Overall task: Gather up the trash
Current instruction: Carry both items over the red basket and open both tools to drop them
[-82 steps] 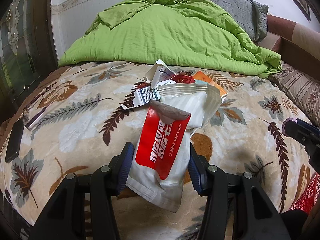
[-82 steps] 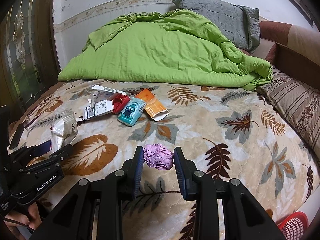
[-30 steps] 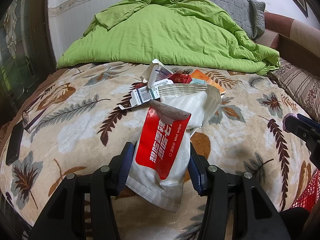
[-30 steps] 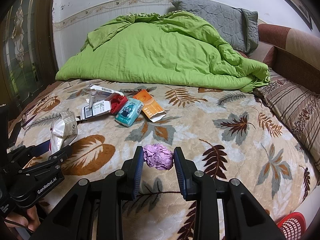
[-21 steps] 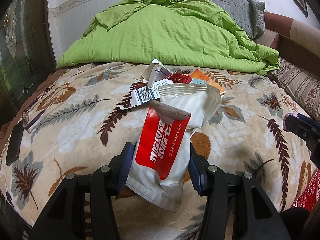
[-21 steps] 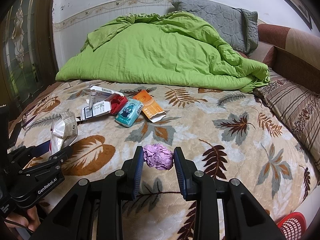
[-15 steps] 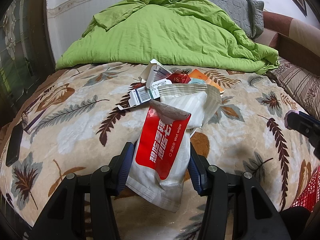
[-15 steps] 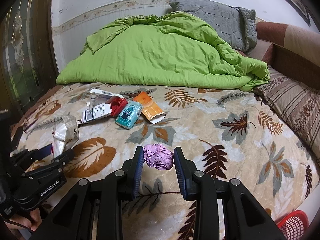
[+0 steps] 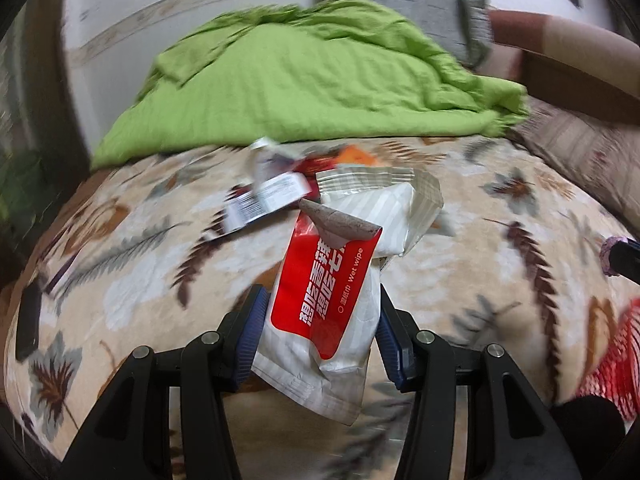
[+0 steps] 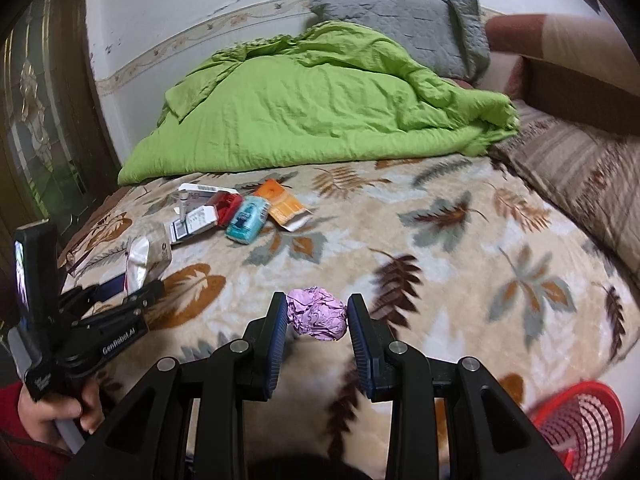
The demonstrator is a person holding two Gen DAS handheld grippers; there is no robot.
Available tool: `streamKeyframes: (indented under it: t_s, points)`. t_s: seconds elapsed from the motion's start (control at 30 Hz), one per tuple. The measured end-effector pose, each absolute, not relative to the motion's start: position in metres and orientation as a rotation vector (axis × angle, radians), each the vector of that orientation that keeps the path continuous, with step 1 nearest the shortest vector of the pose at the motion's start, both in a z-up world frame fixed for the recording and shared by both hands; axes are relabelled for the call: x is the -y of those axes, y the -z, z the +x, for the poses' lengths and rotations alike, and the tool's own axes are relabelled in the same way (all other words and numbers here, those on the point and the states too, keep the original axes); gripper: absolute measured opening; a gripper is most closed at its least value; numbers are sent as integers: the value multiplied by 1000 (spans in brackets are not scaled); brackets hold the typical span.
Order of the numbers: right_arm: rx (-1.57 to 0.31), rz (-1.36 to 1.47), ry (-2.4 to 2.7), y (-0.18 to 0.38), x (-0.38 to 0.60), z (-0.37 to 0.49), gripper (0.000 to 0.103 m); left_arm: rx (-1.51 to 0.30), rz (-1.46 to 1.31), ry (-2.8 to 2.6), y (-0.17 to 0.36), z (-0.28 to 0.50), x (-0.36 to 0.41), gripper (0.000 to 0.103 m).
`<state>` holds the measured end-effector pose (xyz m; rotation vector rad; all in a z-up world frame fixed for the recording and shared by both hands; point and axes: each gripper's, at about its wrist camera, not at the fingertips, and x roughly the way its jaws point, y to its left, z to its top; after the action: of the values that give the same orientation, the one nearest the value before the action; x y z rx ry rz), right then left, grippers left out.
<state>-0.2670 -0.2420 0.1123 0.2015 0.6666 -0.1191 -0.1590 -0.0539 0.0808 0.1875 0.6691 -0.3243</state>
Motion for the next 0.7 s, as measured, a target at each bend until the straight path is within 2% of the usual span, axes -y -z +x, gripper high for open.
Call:
streamKeyframes:
  t_s: [0.17, 0.4, 0.7]
  points:
    - [-667, 276, 223, -116, 292, -321, 33, -668, 239, 529, -95, -188, 97, 51]
    - [-660, 449, 425, -114, 376, -407, 33, -755, 232, 874, -119, -228, 179, 51]
    - [-651, 595, 544, -96, 425, -474, 35, -906, 303, 1138, -103, -289, 283, 51]
